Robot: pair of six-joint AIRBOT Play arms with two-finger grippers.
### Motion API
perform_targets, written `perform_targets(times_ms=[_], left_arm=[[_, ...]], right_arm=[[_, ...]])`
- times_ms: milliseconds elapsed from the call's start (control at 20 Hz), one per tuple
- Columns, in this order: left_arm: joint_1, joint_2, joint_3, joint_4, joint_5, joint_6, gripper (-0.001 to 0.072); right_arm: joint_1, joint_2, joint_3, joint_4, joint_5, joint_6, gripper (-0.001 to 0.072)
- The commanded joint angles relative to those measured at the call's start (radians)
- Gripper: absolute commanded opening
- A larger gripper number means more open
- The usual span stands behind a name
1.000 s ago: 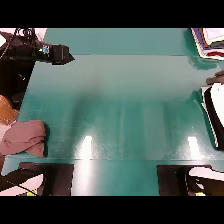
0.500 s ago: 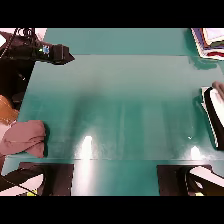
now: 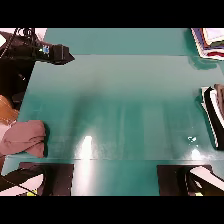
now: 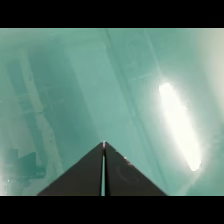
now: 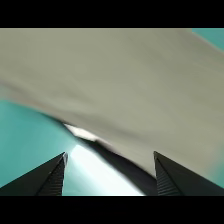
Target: Fold the shirts.
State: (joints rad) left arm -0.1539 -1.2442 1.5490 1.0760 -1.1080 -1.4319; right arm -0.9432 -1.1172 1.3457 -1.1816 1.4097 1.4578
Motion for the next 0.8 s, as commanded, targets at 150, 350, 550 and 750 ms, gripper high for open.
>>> perform_targets(times_ms=[150,350,550,750], left_arm=[[0.0,0.001,0.0,0.0,-0.014,-0.001,0.0028],[0.0,0.001,0.0,-0.003,0.027,-0.001,0.0028],[0.0,0.001,0.0,-0.003,0.053,-0.001,0.0028],[0.0,0.001,0.0,-0.003,0.073,-0.001,0.0028]], right_arm=[[0.52,0.003,0.146,0.166,-0.131,0.0,0.0541],[0.846,0.003,0.157,0.158,-0.265,-0.001,0.0367],[1.028,0.003,0.157,0.158,-0.31,-0.038,0.0016],[1.075,0.003,0.157,0.159,-0.306,-0.038,0.0016]])
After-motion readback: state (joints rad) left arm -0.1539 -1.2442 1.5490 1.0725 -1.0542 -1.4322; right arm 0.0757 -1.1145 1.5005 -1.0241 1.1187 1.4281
